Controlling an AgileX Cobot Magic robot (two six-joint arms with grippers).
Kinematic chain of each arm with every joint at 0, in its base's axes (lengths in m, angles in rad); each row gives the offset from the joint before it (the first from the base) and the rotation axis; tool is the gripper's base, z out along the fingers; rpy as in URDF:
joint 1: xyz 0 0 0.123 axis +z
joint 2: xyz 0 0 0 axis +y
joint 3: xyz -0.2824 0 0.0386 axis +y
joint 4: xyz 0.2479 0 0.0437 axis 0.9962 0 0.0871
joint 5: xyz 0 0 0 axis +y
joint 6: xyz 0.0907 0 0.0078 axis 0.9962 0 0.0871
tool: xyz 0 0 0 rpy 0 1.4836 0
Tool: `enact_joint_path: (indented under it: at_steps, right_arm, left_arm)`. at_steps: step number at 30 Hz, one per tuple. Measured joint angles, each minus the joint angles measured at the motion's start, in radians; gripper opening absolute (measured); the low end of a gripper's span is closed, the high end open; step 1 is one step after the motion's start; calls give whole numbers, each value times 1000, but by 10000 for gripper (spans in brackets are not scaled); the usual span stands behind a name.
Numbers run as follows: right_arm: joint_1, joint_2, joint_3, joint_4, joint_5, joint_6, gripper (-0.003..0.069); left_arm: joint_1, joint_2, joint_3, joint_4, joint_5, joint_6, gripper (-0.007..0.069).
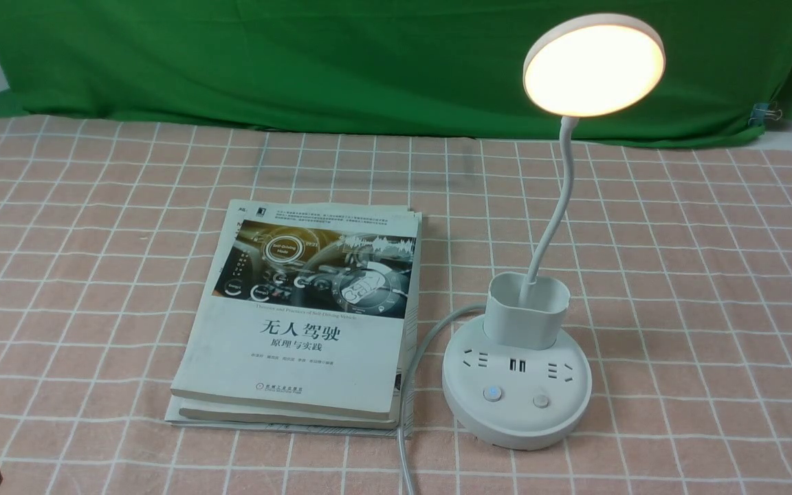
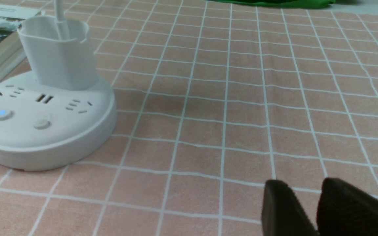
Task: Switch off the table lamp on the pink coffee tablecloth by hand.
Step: 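Press the power button on the lamp base to turn the lamp off with the right gripper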
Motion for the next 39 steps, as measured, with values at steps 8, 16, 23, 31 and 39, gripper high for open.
enact_joint_path:
  at_steps: [8, 16, 23, 31, 39]
  right_arm:
    - [0, 0, 0, 68, -252, 334, 239]
    - [0, 0, 0, 76, -371, 392, 231]
    - [46, 201, -247, 79, 18, 379, 50]
    - [122, 744, -682, 79, 571, 143, 45]
    - [278, 1199, -872, 73, 631, 94, 43]
  left_arm:
    - [0, 0, 0, 0, 0, 0, 6]
    - [0, 0, 0, 0, 0, 0, 6]
    - [0, 0, 0, 0, 0, 0, 6]
    - [0, 0, 0, 0, 0, 0, 6]
    - [0, 0, 0, 0, 0, 0, 6]
